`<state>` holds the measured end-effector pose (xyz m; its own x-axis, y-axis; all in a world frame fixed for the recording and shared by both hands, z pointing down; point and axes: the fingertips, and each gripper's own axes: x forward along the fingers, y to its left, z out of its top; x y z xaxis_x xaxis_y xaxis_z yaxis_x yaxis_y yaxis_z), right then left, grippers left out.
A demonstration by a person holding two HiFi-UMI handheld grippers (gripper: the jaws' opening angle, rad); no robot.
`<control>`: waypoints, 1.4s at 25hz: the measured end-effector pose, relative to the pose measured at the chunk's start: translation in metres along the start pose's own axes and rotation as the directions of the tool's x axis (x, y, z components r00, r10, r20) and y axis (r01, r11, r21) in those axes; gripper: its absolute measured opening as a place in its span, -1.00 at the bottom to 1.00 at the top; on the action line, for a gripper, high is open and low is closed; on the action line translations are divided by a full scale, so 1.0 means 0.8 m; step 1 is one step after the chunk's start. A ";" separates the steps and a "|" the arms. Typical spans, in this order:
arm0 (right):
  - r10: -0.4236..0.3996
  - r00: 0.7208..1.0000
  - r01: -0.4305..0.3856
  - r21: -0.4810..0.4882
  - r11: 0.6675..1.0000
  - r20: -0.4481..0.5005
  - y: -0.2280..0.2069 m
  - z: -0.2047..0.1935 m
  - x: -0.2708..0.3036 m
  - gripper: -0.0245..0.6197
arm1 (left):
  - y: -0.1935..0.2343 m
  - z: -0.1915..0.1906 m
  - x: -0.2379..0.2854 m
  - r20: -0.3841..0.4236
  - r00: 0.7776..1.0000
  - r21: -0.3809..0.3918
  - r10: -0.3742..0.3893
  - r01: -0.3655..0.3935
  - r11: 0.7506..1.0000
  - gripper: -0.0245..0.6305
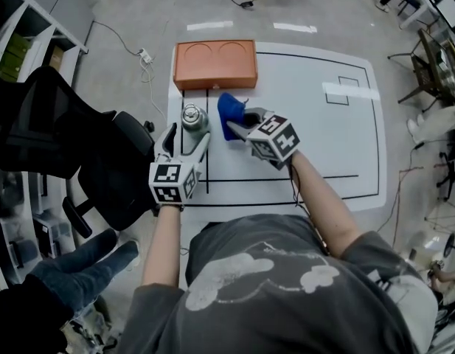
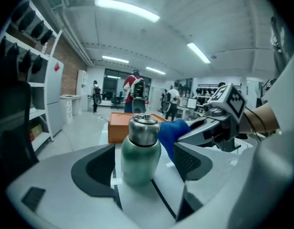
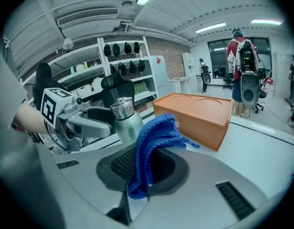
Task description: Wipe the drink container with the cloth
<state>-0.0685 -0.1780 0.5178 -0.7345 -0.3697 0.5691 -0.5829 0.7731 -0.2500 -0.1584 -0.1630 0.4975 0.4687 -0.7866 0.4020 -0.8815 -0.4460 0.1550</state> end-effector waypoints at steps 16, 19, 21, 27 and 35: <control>0.019 0.999 -0.018 -0.022 1.000 0.047 -0.009 0.000 -0.060 -0.79 | 0.015 -0.012 0.036 -0.112 0.926 -0.117 0.361 -0.373 0.920 0.11; 0.015 0.999 -0.013 -0.027 1.000 0.042 -0.012 -0.002 -0.064 -0.79 | 0.013 -0.012 0.037 -0.097 0.935 -0.109 0.340 -0.350 0.931 0.06; 0.009 0.999 -0.007 -0.046 0.999 0.031 -0.016 -0.005 -0.067 -0.79 | 0.011 -0.011 0.037 -0.092 0.947 -0.095 0.308 -0.317 0.944 0.05; 0.035 0.999 -0.033 -0.115 0.993 0.019 -0.012 0.014 -0.063 -0.79 | 0.004 -0.010 0.041 -0.120 0.985 0.012 0.126 -0.126 0.992 0.05; 0.144 0.989 -0.150 -0.201 0.968 -0.043 0.009 0.042 -0.040 -0.79 | -0.001 -0.007 0.045 -0.175 0.979 0.115 -0.102 0.123 0.986 0.05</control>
<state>-0.0613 -0.1781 0.4714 -0.7952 -0.2324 0.5600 -0.3845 0.9075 -0.1694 -0.1414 -0.1889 0.5169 0.5387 -0.6501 0.5358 -0.8046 -0.5856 0.0985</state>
